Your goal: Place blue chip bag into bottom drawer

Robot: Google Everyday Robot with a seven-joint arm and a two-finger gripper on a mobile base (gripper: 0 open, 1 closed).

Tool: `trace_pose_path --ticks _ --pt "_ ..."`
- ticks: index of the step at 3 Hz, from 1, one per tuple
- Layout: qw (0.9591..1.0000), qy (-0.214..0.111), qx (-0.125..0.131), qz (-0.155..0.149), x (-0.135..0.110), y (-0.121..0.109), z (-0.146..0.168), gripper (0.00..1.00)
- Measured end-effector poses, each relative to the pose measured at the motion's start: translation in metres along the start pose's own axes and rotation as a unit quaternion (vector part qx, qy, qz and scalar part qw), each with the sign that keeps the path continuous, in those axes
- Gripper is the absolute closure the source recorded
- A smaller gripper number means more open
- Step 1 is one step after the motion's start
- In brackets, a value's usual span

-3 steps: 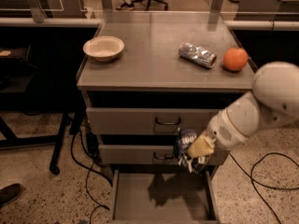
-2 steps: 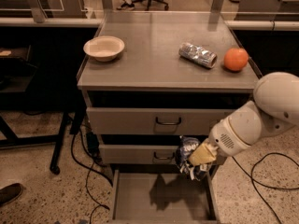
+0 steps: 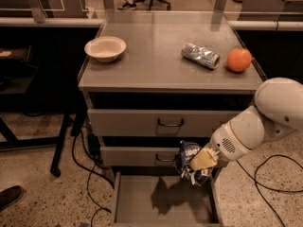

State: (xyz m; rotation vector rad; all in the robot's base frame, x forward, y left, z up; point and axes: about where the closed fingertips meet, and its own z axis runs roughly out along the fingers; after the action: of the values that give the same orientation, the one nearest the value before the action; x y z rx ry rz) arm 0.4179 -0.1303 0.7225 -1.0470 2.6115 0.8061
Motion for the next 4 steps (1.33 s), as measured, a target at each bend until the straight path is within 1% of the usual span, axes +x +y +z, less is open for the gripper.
trace_pose_path --ticks 1,2,3,4 --pt "0.9987 0.007 -0.032 0.04 0.027 -0.015 0.044 1.0" --pt "0.9946 0.017 -0.061 0.082 0.053 -0.034 0.088 1.0" --pt "0.9868 0.022 -0.093 0.131 0.078 -0.048 0.124 1.0" --pt "0.9859 0.025 -0.099 0.133 0.08 -0.048 0.129 1.0"
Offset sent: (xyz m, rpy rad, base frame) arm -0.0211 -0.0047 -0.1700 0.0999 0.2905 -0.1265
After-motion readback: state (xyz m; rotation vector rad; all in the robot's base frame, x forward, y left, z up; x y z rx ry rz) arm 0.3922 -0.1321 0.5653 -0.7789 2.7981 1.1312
